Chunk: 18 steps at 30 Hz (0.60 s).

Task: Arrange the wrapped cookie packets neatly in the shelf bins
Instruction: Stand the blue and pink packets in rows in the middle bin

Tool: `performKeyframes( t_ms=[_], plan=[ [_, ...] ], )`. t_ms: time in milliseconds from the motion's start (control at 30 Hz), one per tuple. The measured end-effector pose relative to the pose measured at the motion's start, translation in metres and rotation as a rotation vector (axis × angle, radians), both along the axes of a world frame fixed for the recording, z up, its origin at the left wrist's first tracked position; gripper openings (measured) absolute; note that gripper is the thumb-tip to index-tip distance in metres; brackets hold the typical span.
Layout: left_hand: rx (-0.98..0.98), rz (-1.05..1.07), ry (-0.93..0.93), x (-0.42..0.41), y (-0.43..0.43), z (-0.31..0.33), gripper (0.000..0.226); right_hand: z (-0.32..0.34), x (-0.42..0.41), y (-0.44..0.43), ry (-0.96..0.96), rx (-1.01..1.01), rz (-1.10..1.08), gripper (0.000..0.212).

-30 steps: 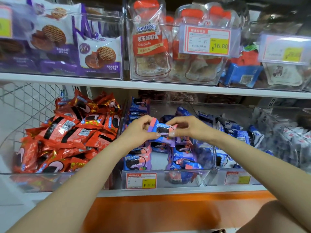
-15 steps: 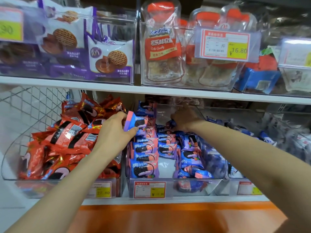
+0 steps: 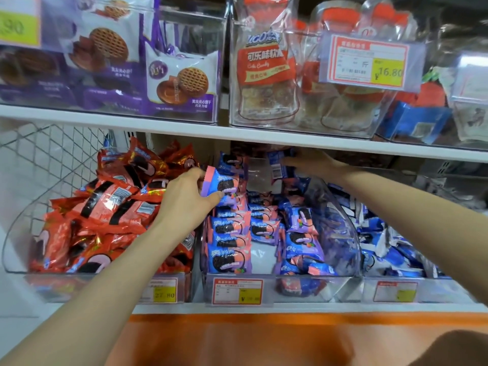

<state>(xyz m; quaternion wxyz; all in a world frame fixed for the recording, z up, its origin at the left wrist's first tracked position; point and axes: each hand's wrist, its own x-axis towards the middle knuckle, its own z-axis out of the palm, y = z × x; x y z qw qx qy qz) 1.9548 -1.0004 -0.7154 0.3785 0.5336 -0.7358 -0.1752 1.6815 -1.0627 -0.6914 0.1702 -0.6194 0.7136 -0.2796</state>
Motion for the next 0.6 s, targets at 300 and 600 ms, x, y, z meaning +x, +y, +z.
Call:
performKeyframes(
  t_ms=[300,600],
  plan=[
    [0.021,-0.013,0.02,0.0,0.006,0.001,0.036,0.001,0.014,0.06,-0.078,-0.042,0.204,0.045],
    [0.015,-0.025,0.023,0.0,0.006,0.0,0.035,-0.023,-0.015,0.09,0.908,0.065,0.464,0.041]
  ],
)
